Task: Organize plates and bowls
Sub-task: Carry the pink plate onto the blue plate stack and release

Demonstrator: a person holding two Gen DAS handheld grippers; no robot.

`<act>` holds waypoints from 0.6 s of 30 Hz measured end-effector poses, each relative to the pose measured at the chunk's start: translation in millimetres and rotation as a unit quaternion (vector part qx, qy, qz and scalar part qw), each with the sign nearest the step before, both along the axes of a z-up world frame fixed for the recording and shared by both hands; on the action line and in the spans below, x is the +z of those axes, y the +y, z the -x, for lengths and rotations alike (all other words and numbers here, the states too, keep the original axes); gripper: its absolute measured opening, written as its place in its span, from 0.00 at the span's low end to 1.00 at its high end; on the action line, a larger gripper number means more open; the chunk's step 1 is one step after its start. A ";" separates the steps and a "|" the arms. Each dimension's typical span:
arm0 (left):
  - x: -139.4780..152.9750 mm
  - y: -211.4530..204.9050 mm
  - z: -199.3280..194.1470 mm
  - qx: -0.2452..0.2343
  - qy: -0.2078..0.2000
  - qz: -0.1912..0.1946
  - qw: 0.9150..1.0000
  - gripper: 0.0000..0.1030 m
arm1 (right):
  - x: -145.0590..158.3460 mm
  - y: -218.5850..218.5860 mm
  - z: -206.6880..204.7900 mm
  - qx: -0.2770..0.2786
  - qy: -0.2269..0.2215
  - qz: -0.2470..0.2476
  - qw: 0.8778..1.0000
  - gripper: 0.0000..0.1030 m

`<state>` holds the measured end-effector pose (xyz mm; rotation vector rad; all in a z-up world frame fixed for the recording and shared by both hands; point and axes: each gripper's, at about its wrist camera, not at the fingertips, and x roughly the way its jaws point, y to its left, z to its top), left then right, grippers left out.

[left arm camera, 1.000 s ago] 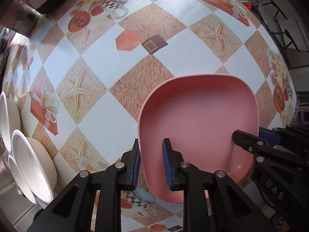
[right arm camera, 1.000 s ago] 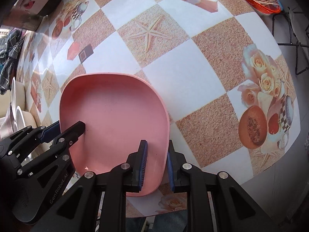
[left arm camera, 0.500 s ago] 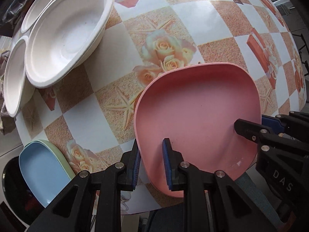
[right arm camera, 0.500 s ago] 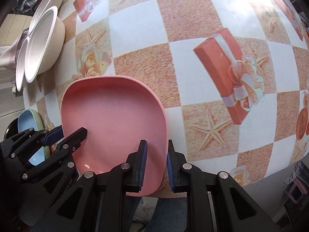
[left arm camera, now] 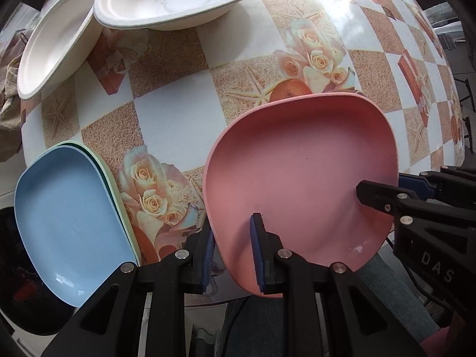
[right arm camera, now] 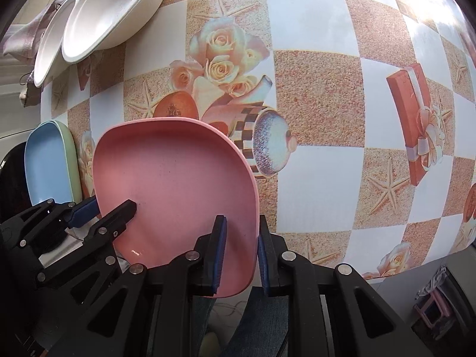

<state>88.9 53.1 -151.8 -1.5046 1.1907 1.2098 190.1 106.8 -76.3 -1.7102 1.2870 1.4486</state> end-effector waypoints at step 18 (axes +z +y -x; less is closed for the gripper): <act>102.1 -18.8 28.0 0.022 0.000 -0.068 0.997 0.23 | 71.3 -22.1 110.4 0.027 0.006 -0.025 0.999 0.22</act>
